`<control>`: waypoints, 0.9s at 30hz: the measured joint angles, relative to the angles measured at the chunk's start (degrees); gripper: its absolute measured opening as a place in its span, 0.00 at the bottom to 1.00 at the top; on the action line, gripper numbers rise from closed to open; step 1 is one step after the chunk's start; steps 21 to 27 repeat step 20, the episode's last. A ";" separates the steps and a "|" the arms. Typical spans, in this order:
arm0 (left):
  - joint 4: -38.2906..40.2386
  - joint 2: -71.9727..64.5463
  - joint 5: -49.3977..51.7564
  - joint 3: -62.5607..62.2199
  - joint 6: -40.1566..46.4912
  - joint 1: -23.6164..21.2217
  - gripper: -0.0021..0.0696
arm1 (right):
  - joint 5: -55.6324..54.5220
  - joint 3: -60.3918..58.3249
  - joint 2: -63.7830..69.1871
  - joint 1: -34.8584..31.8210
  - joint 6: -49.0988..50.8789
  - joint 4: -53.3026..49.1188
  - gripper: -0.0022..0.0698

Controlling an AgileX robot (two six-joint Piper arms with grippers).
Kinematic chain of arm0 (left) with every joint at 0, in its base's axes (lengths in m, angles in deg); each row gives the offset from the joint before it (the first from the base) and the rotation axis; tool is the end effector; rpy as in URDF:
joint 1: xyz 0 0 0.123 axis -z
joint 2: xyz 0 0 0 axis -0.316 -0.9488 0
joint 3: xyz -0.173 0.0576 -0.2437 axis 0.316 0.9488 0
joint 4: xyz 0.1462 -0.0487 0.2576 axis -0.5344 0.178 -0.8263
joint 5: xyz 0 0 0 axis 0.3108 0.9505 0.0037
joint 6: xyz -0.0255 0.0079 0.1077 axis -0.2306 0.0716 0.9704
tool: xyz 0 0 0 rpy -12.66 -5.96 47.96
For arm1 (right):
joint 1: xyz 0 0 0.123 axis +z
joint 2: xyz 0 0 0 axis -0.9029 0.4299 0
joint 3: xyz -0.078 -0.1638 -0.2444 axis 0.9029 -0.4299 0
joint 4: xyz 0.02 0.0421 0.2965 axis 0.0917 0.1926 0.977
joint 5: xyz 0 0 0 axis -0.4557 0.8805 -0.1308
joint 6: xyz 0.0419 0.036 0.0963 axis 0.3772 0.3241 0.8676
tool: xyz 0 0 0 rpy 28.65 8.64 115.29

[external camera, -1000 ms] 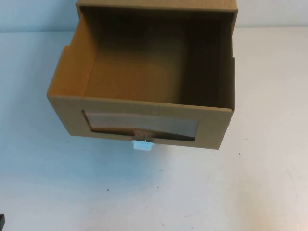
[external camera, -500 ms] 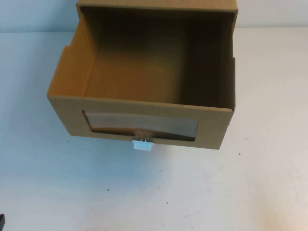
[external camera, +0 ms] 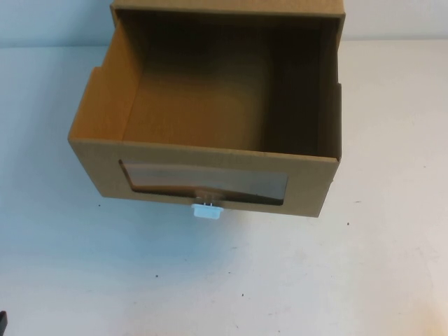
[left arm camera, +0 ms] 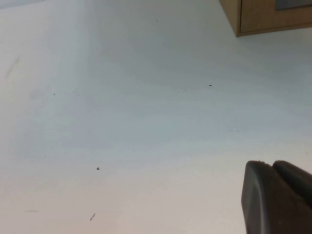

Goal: Open the shoe box
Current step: 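Pull the top drawer of the cardboard box fully open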

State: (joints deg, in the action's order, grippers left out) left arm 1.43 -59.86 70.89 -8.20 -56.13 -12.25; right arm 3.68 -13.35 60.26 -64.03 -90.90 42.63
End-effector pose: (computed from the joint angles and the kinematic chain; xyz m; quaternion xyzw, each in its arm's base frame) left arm 0.0998 -0.0116 0.1618 0.1045 0.8052 0.0081 0.5837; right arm 0.1005 0.0046 0.1626 -0.0046 0.8125 0.0219 0.5826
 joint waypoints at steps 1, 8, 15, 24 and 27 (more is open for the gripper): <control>0.00 0.00 0.00 0.00 0.00 0.00 0.02 | 0.18 0.00 0.00 0.00 0.20 0.11 0.01; 0.00 0.00 0.00 0.00 0.00 0.00 0.02 | 0.30 0.00 0.00 -0.08 0.29 0.96 0.01; 0.00 0.00 0.00 0.00 0.00 0.00 0.02 | 0.40 0.00 0.00 -0.08 0.42 1.27 0.01; 0.00 0.00 0.00 0.00 0.00 0.00 0.02 | 0.40 0.00 0.00 -0.08 0.42 1.27 0.01; 0.00 0.00 0.00 0.00 0.00 0.00 0.02 | 0.40 0.00 0.00 -0.08 0.42 1.27 0.01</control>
